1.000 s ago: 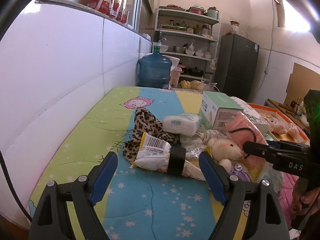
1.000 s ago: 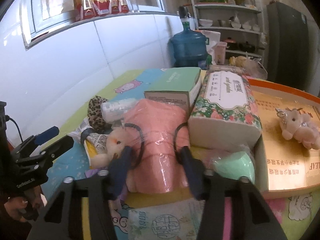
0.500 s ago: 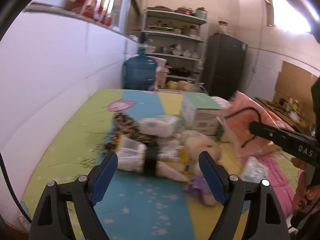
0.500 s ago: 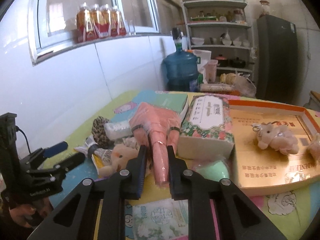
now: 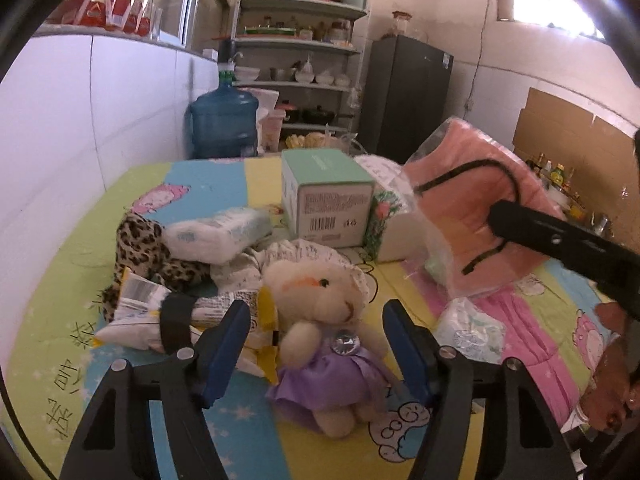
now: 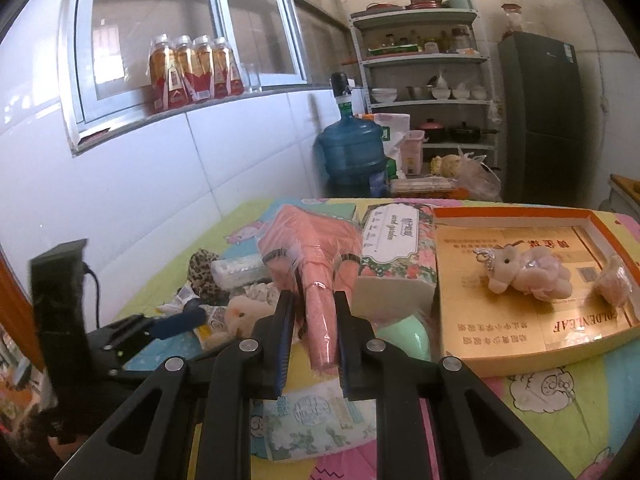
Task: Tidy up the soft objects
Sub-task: 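Grasp the purple-dress teddy bear with the left tool while the right tool grasps the pink bagged item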
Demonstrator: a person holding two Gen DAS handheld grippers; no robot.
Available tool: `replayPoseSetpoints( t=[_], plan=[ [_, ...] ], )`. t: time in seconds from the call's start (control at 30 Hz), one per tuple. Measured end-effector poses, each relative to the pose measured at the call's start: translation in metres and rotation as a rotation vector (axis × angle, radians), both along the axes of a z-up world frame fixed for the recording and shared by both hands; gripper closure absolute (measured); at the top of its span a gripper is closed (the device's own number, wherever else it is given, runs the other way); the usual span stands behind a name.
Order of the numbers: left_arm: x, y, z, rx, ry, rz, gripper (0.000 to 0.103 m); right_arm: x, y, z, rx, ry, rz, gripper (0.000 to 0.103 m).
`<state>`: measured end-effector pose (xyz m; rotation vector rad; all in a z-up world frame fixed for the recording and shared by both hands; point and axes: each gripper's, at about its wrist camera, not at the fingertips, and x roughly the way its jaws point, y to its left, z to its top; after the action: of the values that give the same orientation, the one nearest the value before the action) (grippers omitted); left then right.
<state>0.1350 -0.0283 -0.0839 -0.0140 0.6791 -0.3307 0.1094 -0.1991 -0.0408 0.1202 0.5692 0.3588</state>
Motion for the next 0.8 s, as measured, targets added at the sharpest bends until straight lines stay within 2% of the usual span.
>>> replayPoseSetpoints(
  t=[0.13,0.2,0.27,0.57,0.8],
  plan=[
    [0.005,-0.004,-0.002,-0.003,0.01,-0.009,0.034,0.0,-0.004,-0.001,0.009,0.002,-0.005,0.083],
    [0.006,-0.005,-0.005,-0.018,0.027,-0.026,0.043,0.001,-0.004,-0.002,0.014,0.005,-0.006,0.083],
    [0.008,-0.007,-0.008,-0.011,0.043,-0.026,0.064,0.001,-0.005,-0.003,0.016,0.007,-0.005,0.083],
    [0.003,-0.001,-0.005,-0.045,0.024,-0.018,0.064,0.001,-0.007,-0.004,0.025,0.013,-0.008,0.082],
    [-0.003,0.005,0.01,-0.028,-0.012,0.018,0.064,-0.002,-0.005,0.001,0.018,-0.007,-0.008,0.082]
  ],
)
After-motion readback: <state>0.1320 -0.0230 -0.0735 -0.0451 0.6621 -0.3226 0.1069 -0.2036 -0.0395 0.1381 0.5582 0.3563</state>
